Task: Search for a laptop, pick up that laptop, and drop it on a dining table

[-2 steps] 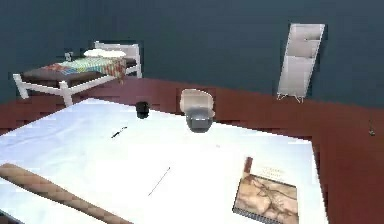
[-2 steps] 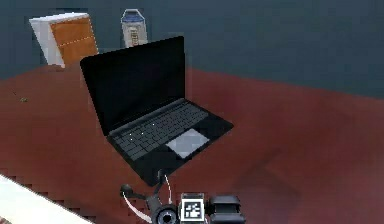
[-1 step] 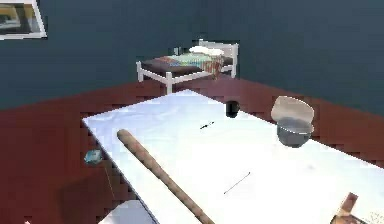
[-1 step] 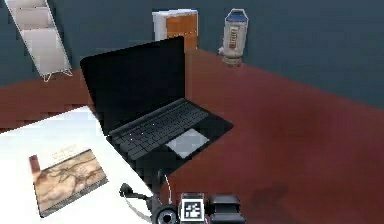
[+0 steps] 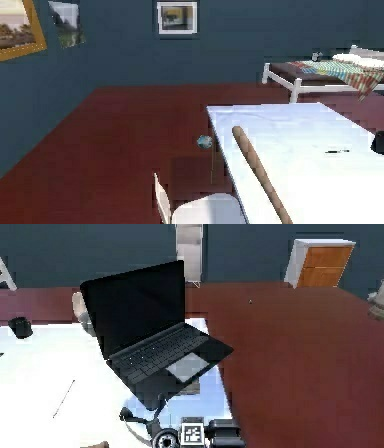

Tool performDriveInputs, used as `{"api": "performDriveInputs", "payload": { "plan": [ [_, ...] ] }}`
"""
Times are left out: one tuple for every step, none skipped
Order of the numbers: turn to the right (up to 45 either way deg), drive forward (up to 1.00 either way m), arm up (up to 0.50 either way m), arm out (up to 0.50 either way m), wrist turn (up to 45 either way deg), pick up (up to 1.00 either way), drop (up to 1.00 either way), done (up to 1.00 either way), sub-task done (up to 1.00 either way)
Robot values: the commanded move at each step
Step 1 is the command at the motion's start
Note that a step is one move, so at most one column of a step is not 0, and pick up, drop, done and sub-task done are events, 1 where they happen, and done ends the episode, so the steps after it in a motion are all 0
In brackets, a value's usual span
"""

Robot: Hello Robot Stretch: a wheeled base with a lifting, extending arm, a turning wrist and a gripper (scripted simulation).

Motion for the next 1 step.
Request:
{"api": "performDriveInputs", "payload": {
  "plan": [
    [0.0, 0.1, 0.0, 0.0, 0.0, 0.0, 0.0, 0.0, 0.0]
  ]
}}
